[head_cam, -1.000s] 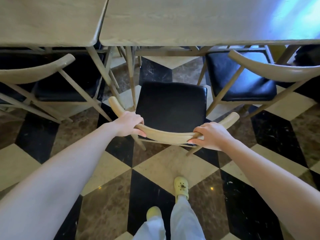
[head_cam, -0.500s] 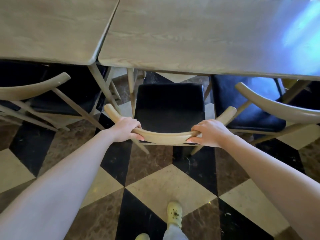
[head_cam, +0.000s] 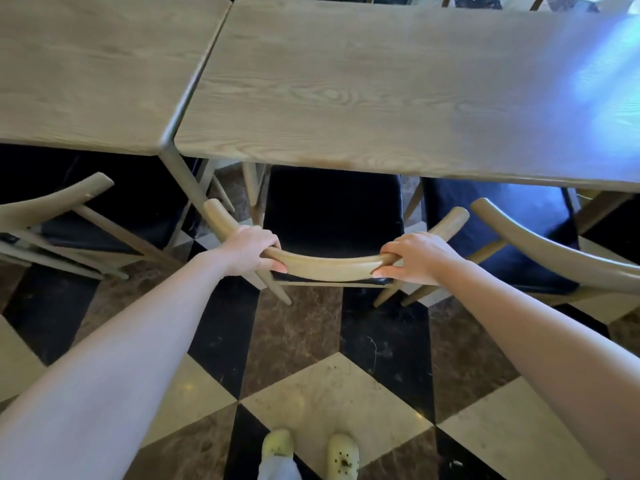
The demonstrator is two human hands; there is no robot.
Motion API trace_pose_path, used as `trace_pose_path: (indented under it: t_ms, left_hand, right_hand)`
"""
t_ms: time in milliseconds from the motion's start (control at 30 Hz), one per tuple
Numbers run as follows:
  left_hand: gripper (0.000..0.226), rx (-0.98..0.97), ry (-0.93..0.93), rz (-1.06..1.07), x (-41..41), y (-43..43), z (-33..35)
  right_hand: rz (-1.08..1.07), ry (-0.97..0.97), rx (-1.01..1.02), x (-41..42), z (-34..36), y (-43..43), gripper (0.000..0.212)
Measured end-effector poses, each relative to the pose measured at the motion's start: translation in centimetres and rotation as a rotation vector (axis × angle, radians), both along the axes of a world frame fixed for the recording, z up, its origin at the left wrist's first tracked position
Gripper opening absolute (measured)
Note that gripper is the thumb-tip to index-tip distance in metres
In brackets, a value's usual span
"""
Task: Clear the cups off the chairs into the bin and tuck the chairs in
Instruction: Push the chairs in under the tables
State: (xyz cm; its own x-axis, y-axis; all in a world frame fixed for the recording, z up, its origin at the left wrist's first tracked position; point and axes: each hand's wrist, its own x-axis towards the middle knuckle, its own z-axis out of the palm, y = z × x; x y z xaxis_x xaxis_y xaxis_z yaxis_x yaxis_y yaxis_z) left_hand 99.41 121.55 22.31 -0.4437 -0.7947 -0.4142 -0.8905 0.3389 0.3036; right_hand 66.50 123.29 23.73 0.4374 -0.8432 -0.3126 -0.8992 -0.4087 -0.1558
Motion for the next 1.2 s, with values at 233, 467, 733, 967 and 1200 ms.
trace_pose_path:
  t_ms: [233,467,733,967,1200]
  left_hand:
    - [0.039,-0.009,-0.020,-0.025,0.5,-3.3,0.5]
    - [0.046,-0.034,-0.047,-0.073,1.3,-5.4,1.3]
    - [0.041,-0.027,-0.020,-0.123,3.0,-4.7,0.5]
    - [0.041,-0.041,-0.028,-0.141,4.0,-4.5,1.0]
    - [0.041,-0.036,-0.015,-0.097,4.4,-3.9,0.9]
  right_hand:
    - [-0.082,-0.086,0.031,0.6,-1.1,-1.5,0.051]
    - [-0.107,-0.158,0.067,0.6,-0.9,-3.2,0.050]
    - [-0.087,-0.145,0.029,2.1,-2.8,-1.6,0.044]
    - [-0.093,-0.160,-0.016,3.2,-3.5,-1.0,0.044]
    - [-0.098,-0.165,-0.084,3.7,-3.9,-0.6,0.040]
